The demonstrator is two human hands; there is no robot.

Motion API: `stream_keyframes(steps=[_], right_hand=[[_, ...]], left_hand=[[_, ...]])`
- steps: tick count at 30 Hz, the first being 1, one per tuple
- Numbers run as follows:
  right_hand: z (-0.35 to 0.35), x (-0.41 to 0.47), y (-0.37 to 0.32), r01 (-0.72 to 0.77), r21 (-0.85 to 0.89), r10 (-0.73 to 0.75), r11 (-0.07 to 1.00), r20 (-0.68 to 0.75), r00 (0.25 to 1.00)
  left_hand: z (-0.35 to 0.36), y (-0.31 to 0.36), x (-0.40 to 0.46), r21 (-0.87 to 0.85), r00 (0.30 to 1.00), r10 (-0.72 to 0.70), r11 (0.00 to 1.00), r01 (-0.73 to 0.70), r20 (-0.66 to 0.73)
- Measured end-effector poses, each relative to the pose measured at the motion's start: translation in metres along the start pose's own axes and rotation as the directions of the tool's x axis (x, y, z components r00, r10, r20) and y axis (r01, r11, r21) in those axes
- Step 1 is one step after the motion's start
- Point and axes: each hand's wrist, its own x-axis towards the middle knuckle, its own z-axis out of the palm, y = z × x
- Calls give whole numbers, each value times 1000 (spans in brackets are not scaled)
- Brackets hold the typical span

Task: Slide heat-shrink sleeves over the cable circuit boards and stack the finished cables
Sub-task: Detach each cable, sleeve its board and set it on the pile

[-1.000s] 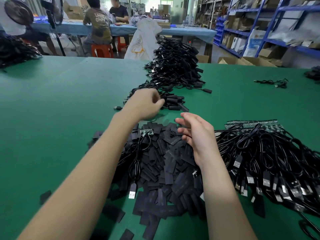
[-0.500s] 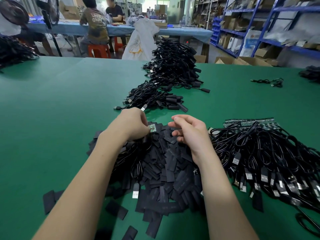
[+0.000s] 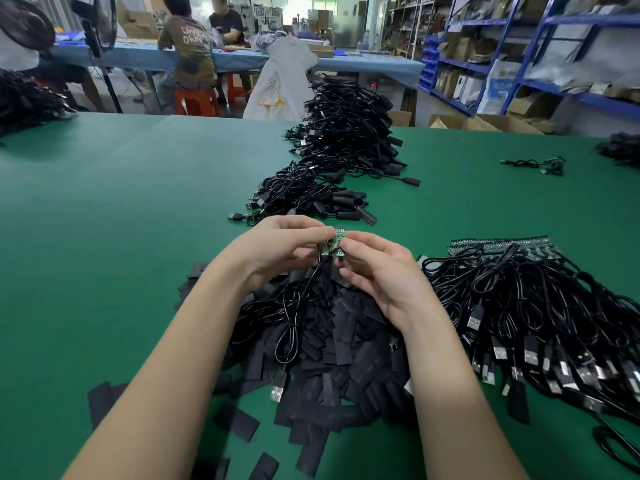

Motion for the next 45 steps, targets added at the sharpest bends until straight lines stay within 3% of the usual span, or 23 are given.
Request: stream_keyframes(steps=[12,17,21,24,26,29,32,34,35,37,39,42,45], right_hand=[[-2,-1,-2,-119,116,113,986,57,992],[1,-1,-1,-174,288,137,942,144,980],[7,-3,-1,-214,437,154,874,169,973],[6,-3,-4,-171,362,144,916,100,984],[2,-4,-7,-137,248,128,959,51,990],[-6,-4,-11,-83,-3,83,997,-17,996],[-8,-5,-14,-58,-111,54,992,-39,998],[-7,-4,-14,-42,-161,32,986,-63,997],[-7,-4,-13,-33,-159,24,987,-59,998],[-7,-3,-13,-17,-122,13,992,-33,999],[-8,-2,-13,4,-116,-5,993,-8,1000],[-11,-1,-14,70,-186,-67,980,23,998],[-17,3,-11,189,-457,-233,869,-41,972]], left_hand=[[6,-3,0,-68,995,-10,998,17,102],[6,4,-4,-109,983,-1,994,21,181],[9,7,-4,-302,984,-23,950,76,174],[3,7,0,-272,997,5,962,15,73],[-7,2,5,-136,994,23,990,-37,-108],[-21,-7,9,226,906,132,973,-42,-401],[-18,-9,8,549,801,339,836,-14,-495],[-10,-4,7,598,784,434,795,-101,-445],[-6,-1,7,570,822,416,810,-141,-389],[2,5,4,415,944,258,897,-155,-206],[9,6,0,286,993,115,953,-99,-40],[15,2,-1,228,996,88,970,-84,-9],[14,1,-1,129,995,93,988,-88,-32]])
